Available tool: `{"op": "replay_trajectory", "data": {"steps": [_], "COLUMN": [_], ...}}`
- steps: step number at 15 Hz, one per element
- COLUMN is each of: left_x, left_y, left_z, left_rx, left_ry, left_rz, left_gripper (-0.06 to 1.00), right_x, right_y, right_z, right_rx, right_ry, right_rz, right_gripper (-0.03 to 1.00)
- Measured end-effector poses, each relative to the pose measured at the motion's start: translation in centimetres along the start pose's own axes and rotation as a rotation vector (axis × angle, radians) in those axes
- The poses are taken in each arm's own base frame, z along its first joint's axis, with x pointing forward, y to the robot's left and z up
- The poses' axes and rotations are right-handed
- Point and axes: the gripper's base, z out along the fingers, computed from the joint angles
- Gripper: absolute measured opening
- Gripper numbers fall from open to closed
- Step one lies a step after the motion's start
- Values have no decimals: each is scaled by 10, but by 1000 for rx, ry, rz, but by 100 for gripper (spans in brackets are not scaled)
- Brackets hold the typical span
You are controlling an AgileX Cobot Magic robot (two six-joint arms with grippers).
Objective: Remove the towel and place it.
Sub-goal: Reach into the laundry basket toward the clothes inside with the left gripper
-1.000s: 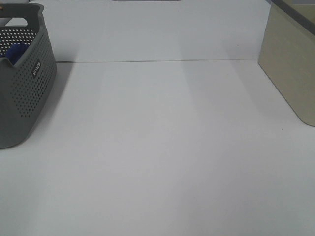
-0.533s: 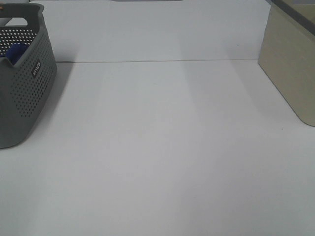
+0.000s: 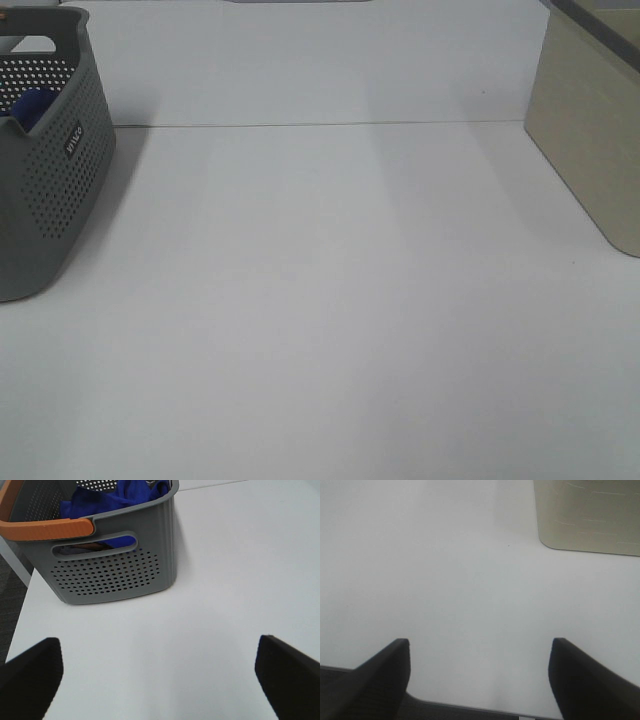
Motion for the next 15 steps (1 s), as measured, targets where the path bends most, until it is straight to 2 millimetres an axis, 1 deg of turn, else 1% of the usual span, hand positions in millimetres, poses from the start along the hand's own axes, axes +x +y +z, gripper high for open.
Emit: {"op": "replay_trajectory", "data": {"steps": [15], "left_x": [0], "left_y": [0], "left_z": [0], "left_rx": [0], "left_ry": [0], "left_rz": [0], "left_gripper": [99], "right_x": [0], "right_y": [0], "right_z": [0], "right_rx": [0], "right_ry": [0], "right_rz": [0], "right_gripper": [75]}}
